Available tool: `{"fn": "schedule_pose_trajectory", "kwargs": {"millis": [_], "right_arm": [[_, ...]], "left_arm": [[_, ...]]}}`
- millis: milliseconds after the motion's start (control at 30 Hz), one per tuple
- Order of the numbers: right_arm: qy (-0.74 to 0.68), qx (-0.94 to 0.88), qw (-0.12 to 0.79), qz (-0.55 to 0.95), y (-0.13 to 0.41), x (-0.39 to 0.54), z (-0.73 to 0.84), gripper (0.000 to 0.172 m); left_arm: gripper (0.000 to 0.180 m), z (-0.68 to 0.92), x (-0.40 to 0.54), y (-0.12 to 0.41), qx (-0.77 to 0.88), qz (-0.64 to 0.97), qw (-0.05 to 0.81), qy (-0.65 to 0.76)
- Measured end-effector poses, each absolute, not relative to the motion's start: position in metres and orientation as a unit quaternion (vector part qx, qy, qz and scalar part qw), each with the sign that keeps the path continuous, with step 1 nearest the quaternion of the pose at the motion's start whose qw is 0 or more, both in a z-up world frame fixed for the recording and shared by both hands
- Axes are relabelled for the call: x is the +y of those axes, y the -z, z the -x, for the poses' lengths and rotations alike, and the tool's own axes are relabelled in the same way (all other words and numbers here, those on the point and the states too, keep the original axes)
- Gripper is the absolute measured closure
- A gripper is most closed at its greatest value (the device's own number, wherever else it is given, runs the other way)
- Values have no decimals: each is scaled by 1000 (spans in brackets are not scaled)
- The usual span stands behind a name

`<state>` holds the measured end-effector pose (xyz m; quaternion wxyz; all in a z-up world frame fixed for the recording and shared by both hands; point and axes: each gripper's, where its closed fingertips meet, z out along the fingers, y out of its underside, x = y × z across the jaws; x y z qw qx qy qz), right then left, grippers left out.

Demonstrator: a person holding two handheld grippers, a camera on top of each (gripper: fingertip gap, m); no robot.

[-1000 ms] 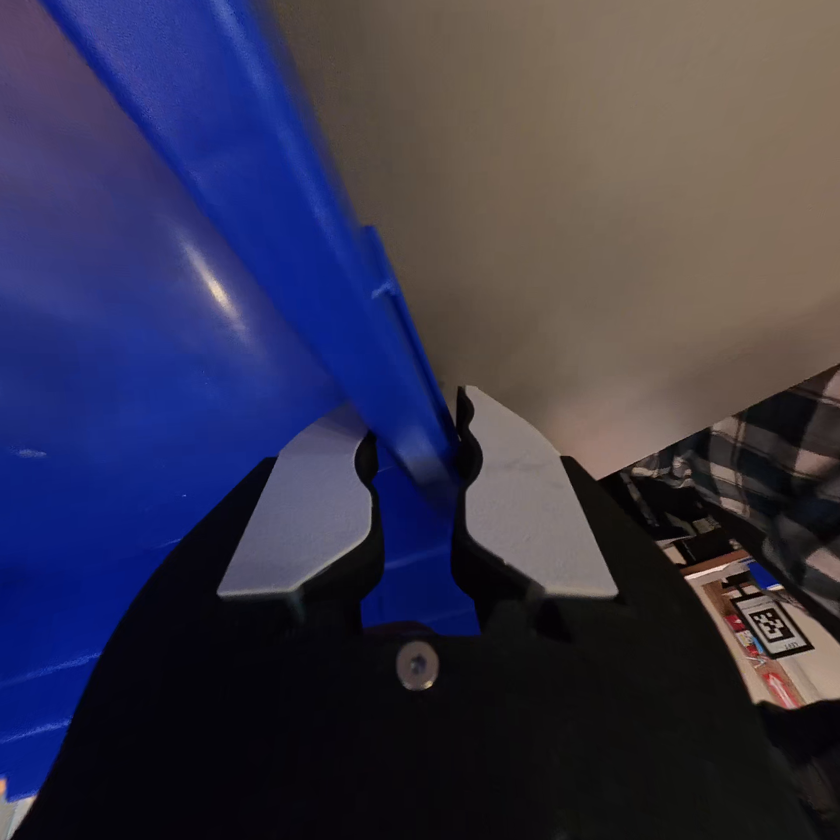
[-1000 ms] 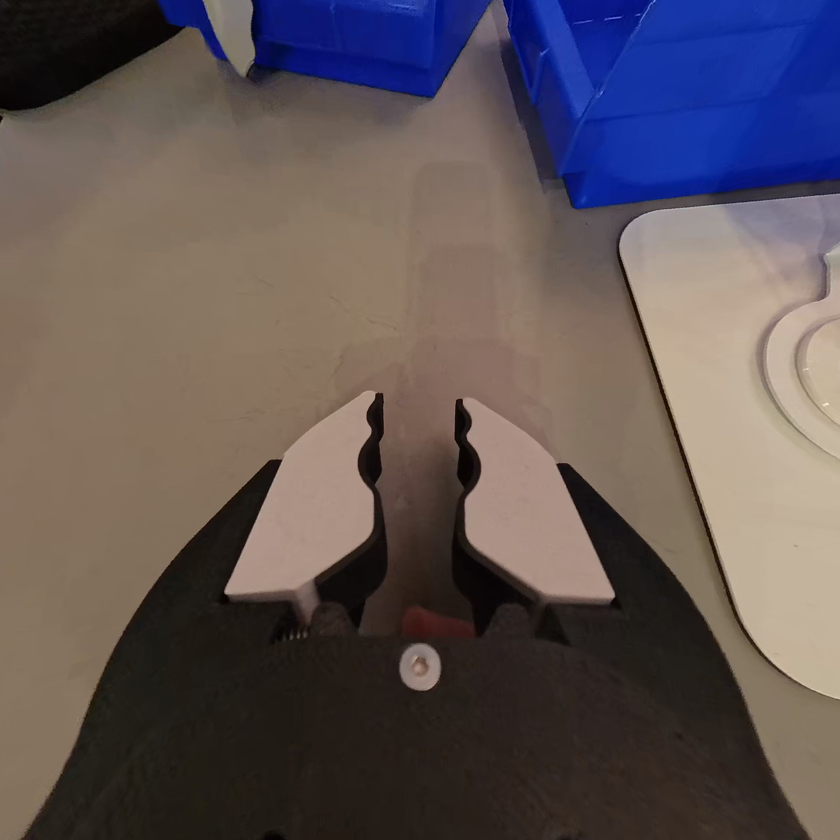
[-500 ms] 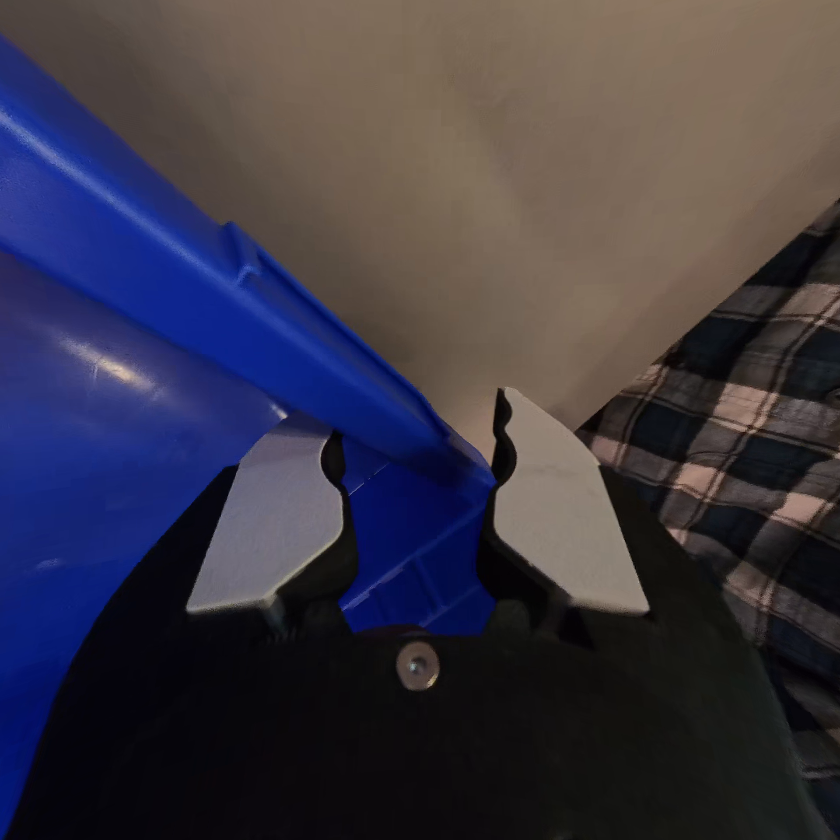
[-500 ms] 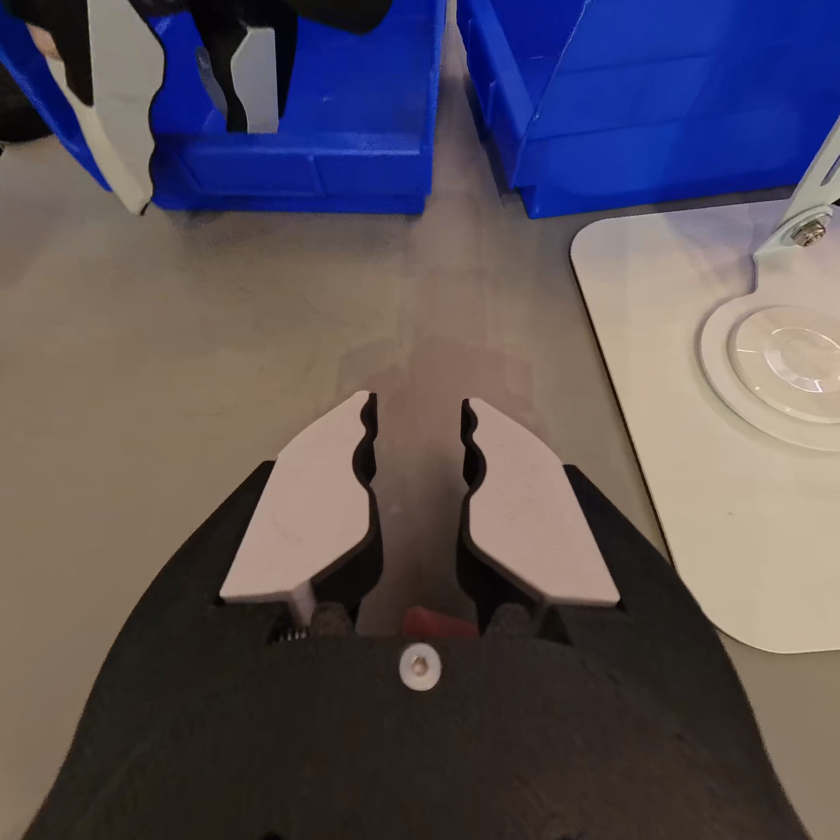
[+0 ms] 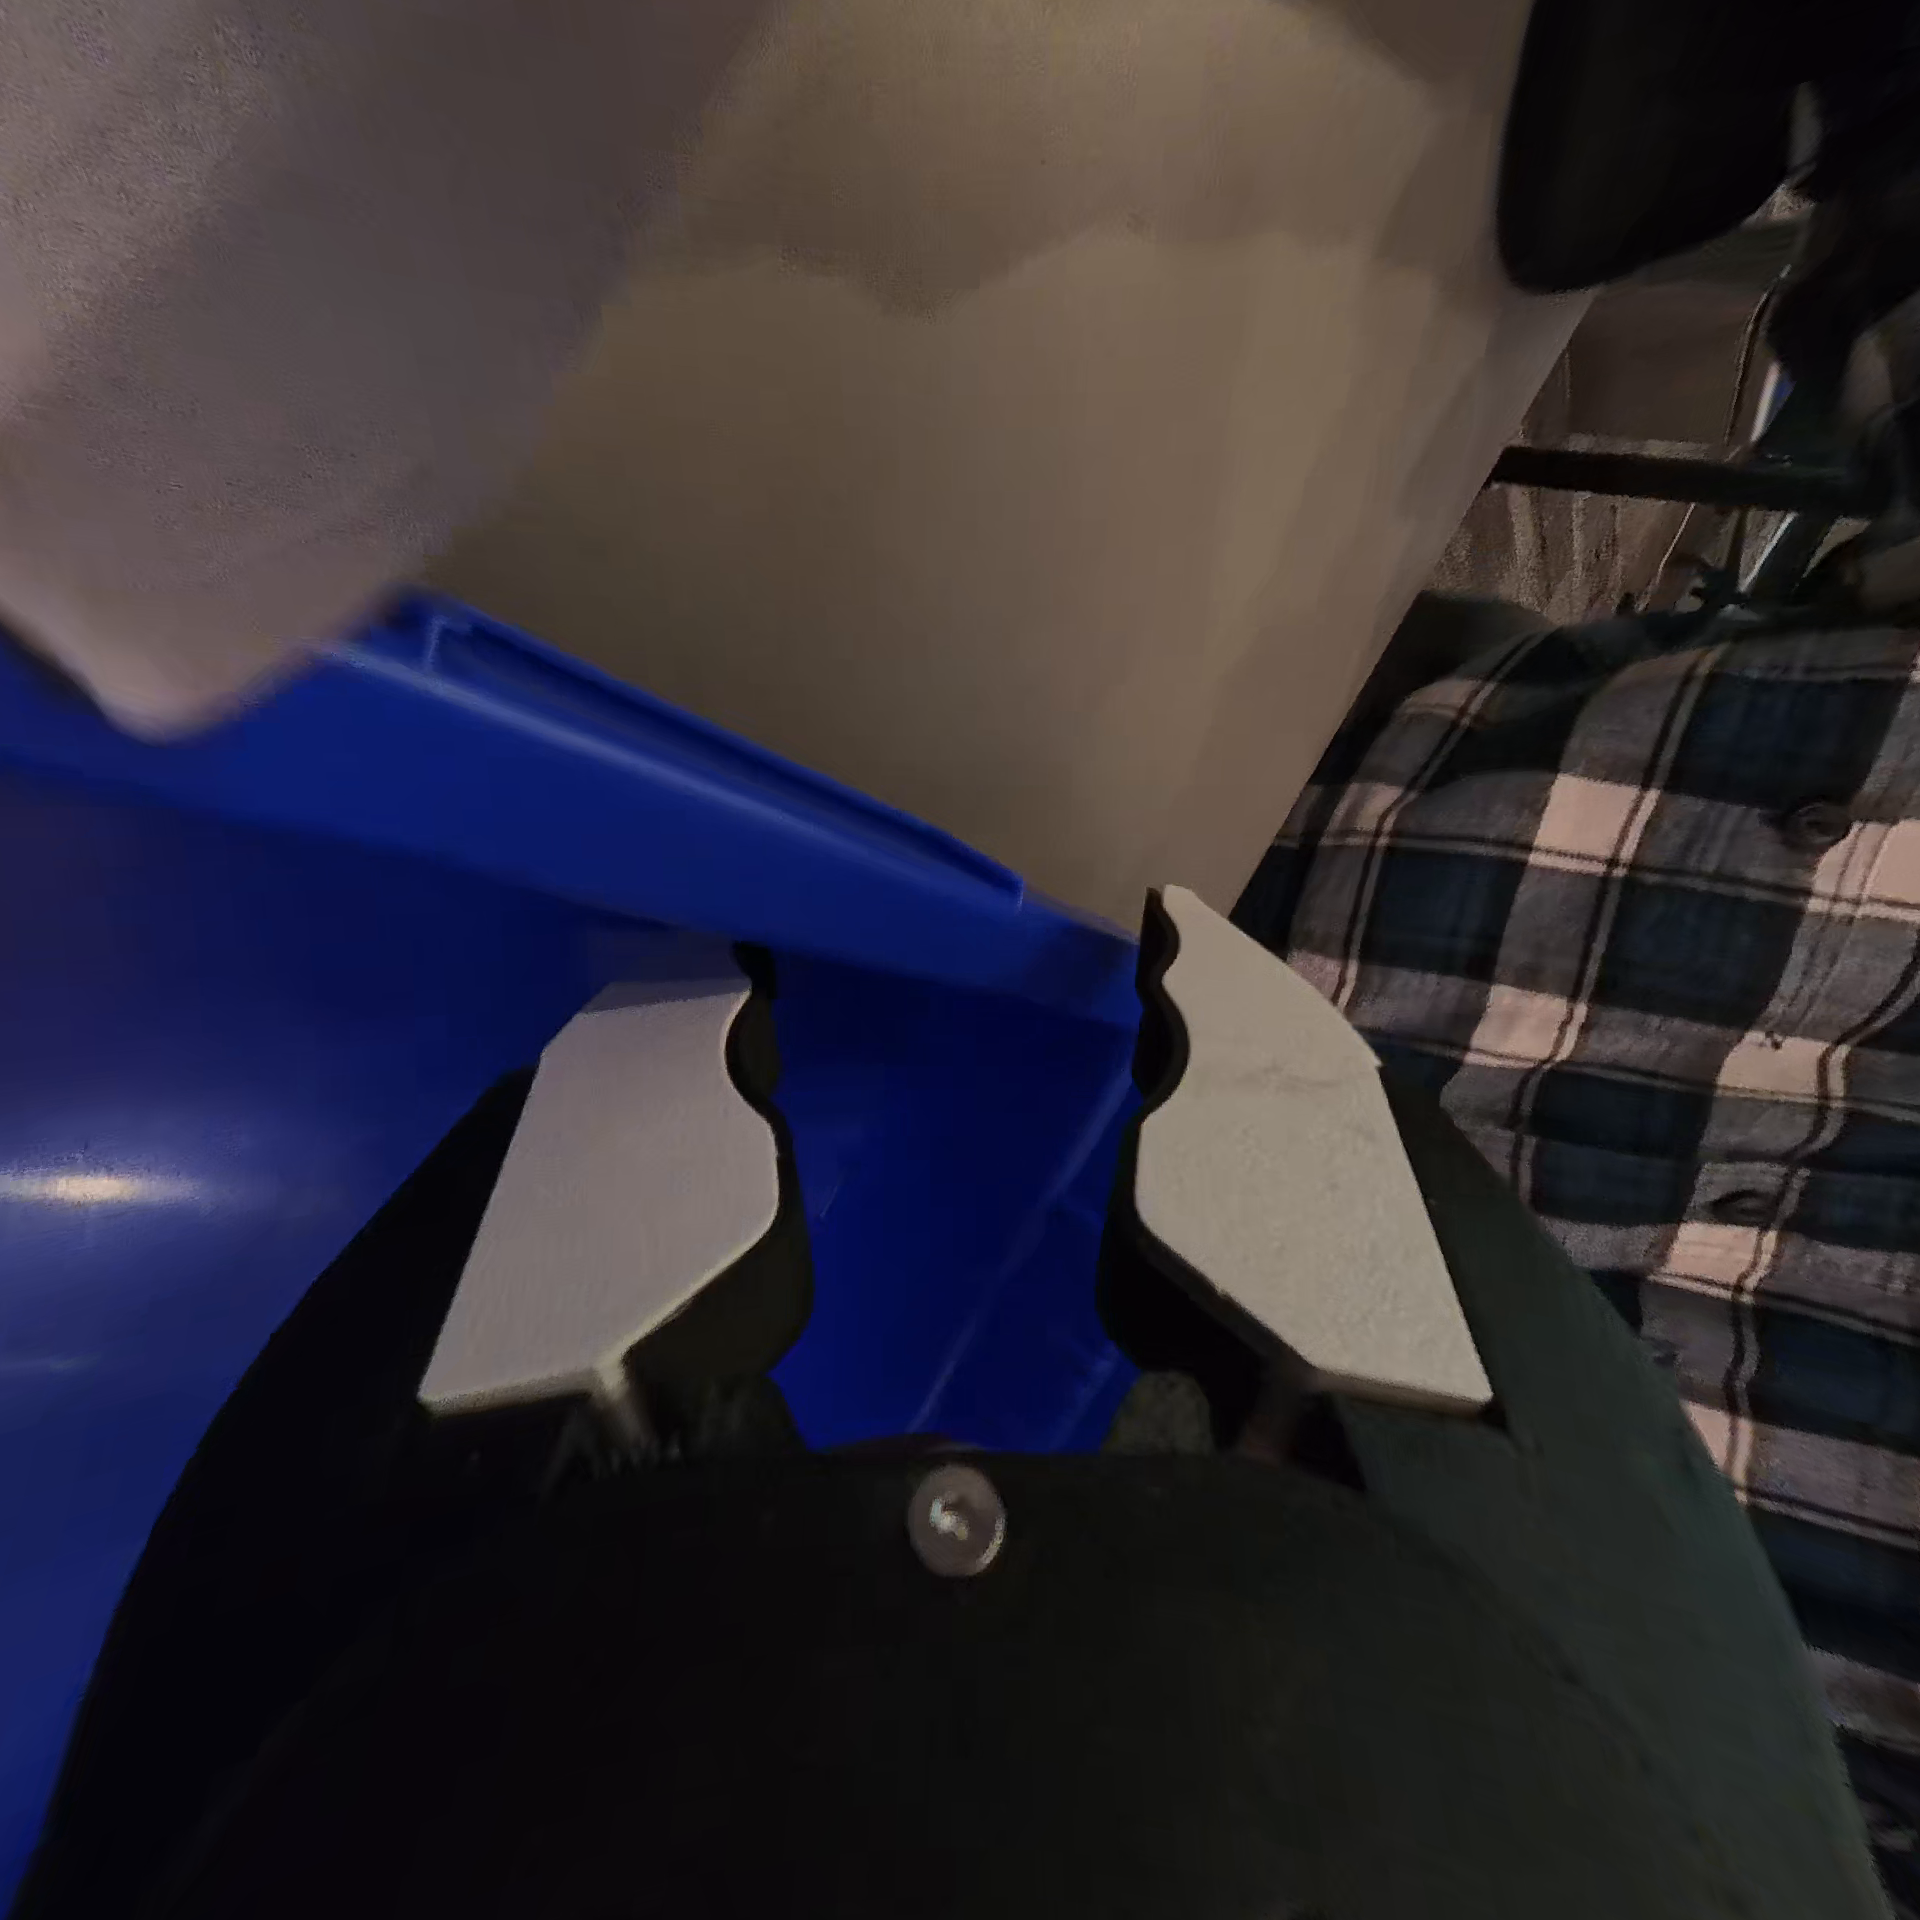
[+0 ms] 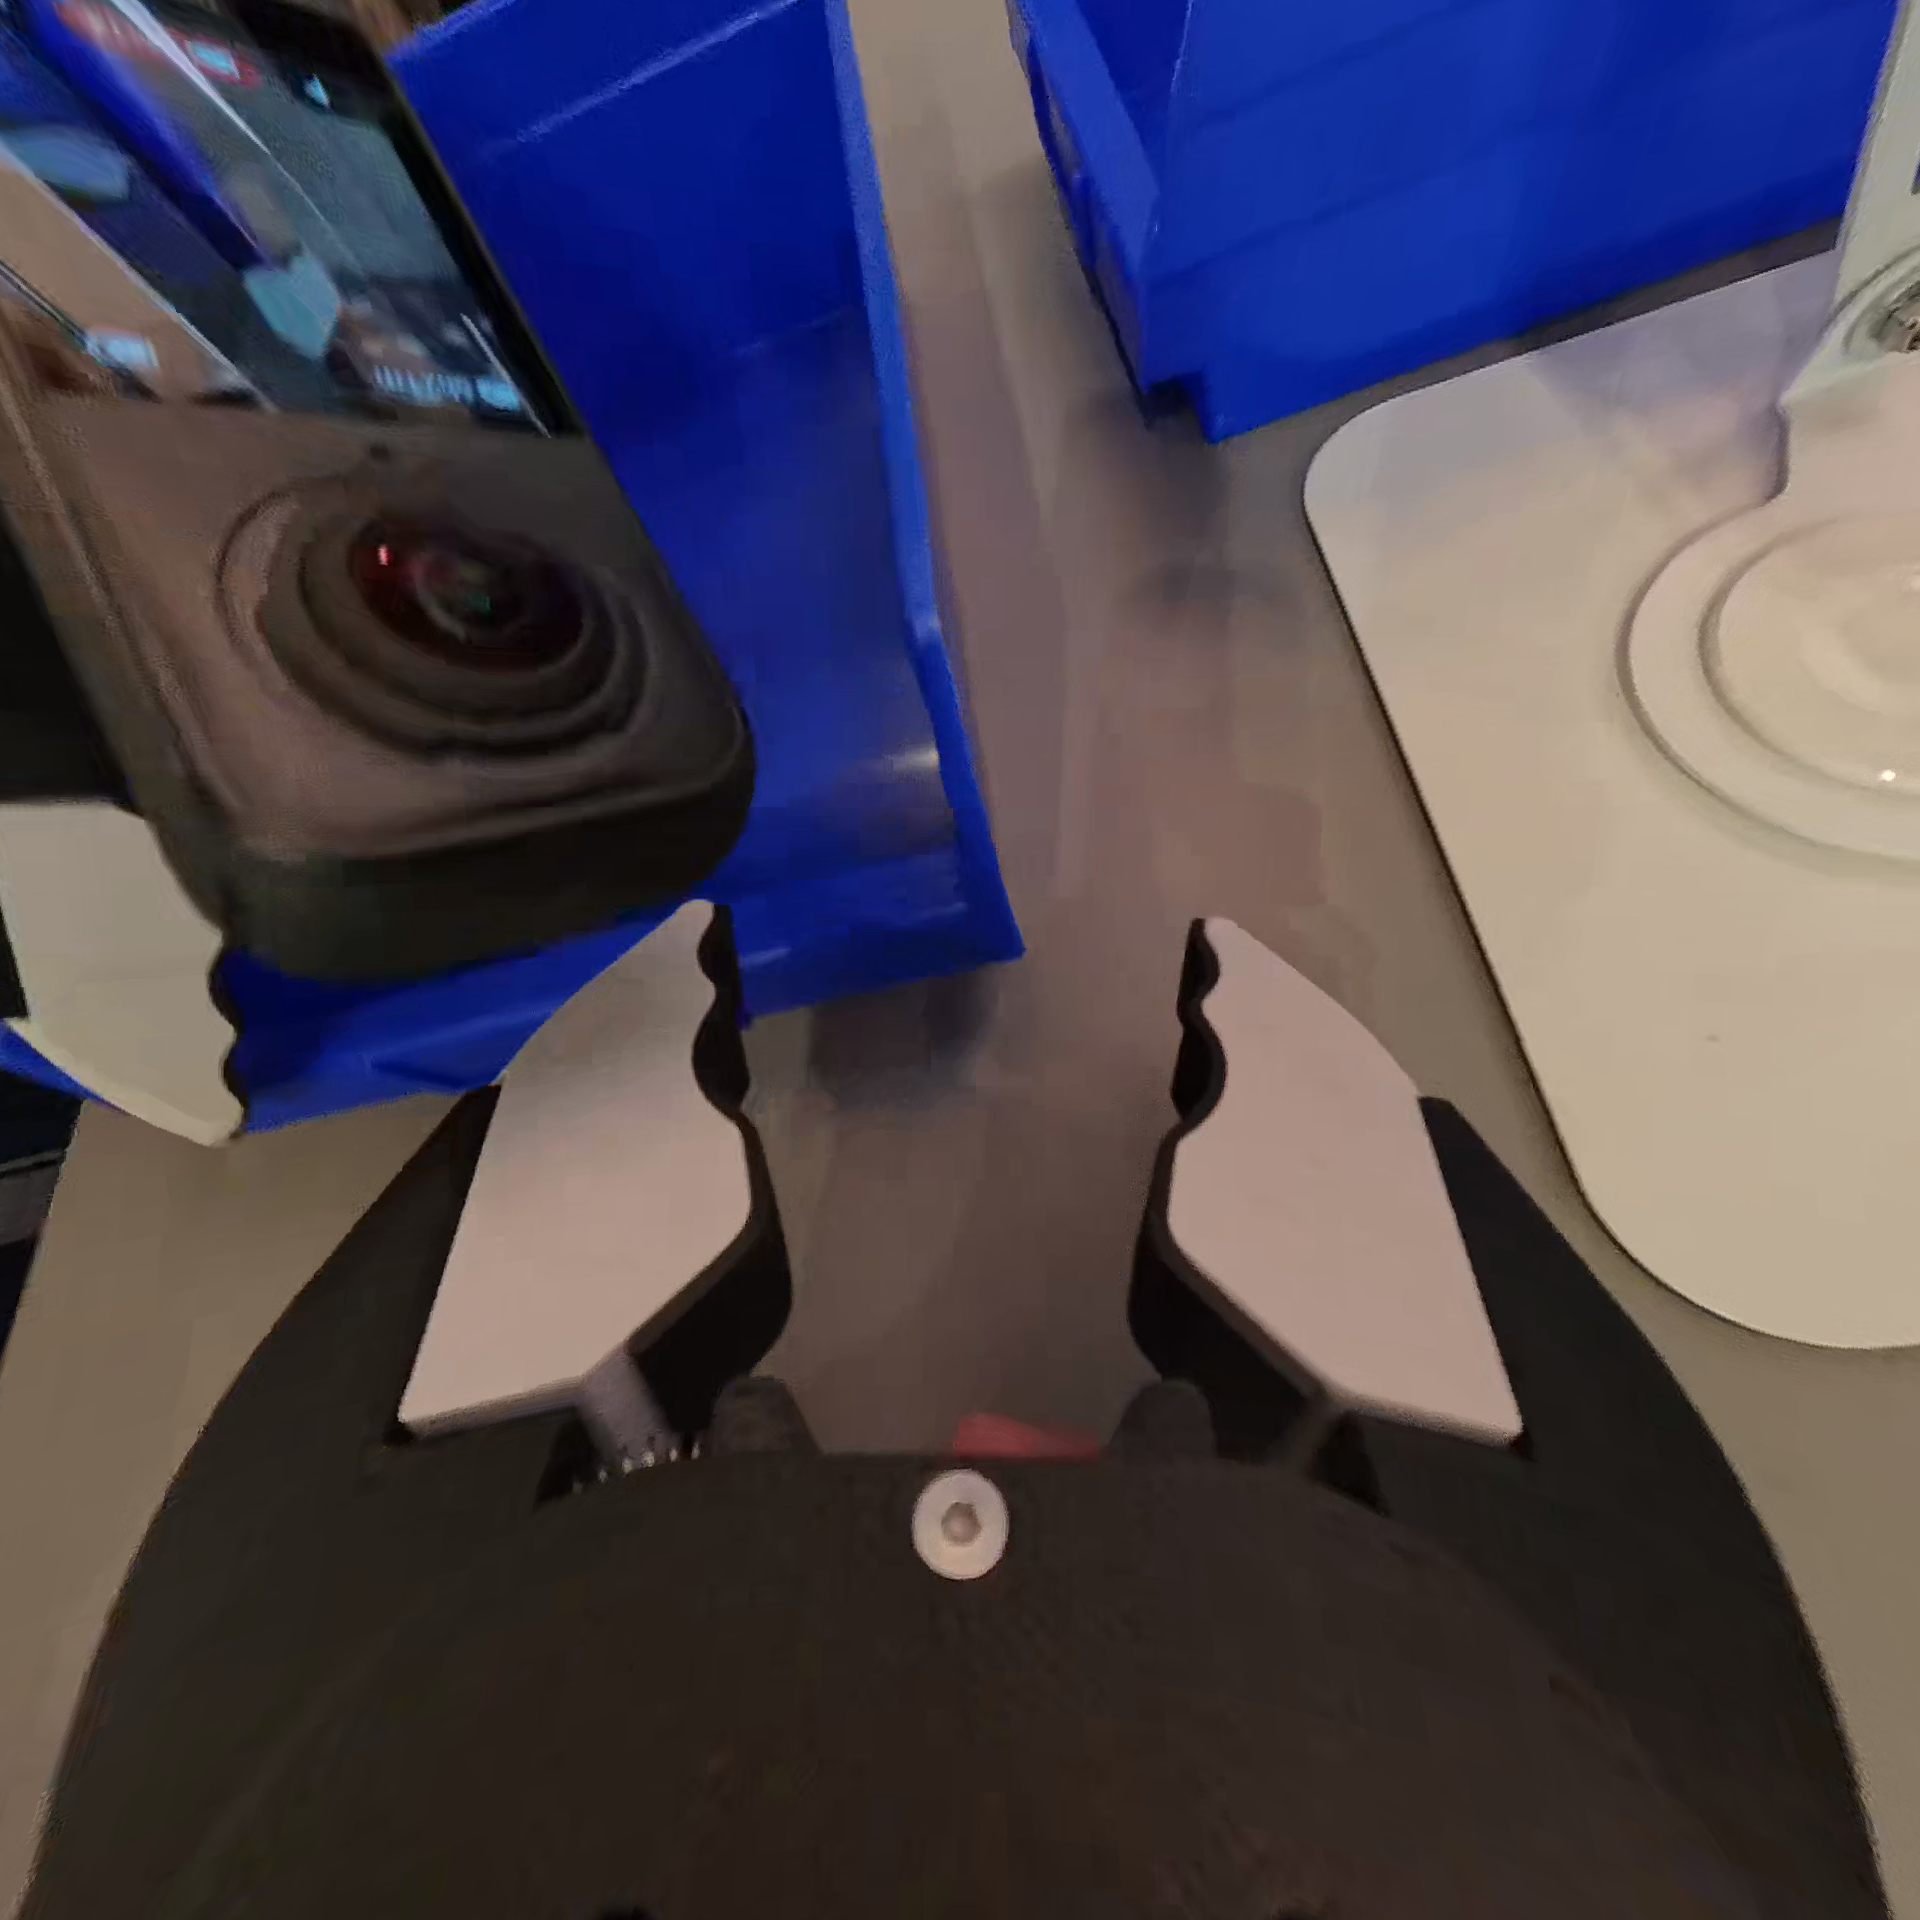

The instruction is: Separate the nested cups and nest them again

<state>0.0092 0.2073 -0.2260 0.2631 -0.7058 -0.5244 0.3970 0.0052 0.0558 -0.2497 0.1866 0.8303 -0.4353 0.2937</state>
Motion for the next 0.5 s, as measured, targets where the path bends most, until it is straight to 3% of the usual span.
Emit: {"fn": "schedule_pose_trajectory", "kwargs": {"millis": [233,367,400,500], "right_arm": [[-376,-546,305,684,220,217,-13,116],[-380,-559,329,660,216,214,-7,143],[-378,-561,335,655,215,214,-7,163],[-380,-570,331,649,215,212,-9,169]], "left_arm": [[116,-39,55,249,-462,-812,174,-312],[113,-43,51,248,-480,-801,165,-317],[110,-43,50,247,-486,-798,160,-319],[111,-40,50,234,-490,-795,140,-331]]}}
